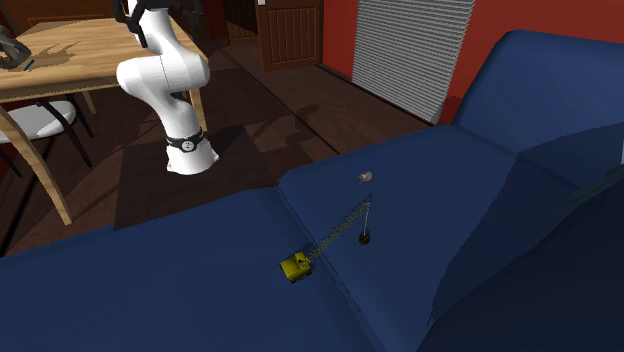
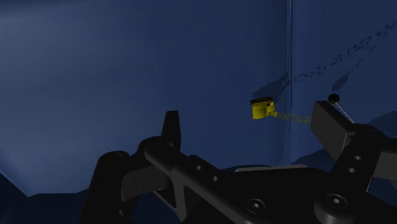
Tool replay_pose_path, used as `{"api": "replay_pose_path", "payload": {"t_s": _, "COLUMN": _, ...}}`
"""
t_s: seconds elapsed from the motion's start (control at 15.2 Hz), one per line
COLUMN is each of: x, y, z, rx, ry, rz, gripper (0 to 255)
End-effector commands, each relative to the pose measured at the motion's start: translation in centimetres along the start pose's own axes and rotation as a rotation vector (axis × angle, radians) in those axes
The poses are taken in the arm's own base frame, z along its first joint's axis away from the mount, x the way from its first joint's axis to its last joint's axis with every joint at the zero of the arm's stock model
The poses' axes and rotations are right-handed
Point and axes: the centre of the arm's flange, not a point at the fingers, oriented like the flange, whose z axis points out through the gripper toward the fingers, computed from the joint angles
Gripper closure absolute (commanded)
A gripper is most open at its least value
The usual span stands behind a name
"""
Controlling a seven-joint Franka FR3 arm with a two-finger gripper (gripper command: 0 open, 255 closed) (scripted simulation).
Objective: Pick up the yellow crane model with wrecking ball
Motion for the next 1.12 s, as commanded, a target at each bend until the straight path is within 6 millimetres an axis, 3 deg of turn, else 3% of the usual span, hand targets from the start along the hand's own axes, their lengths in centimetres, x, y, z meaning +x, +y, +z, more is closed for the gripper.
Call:
{"api": "replay_pose_path", "payload": {"t_s": 0.0, "x": 0.0, "y": 0.0, "z": 0.0, "rx": 0.000, "ry": 0.000, "rz": 0.000, "gripper": 0}}
{"api": "replay_pose_path", "payload": {"t_s": 1.06, "x": 11.6, "y": -6.7, "z": 17.1, "rx": -0.038, "ry": -0.048, "rz": -0.054, "gripper": 0}}
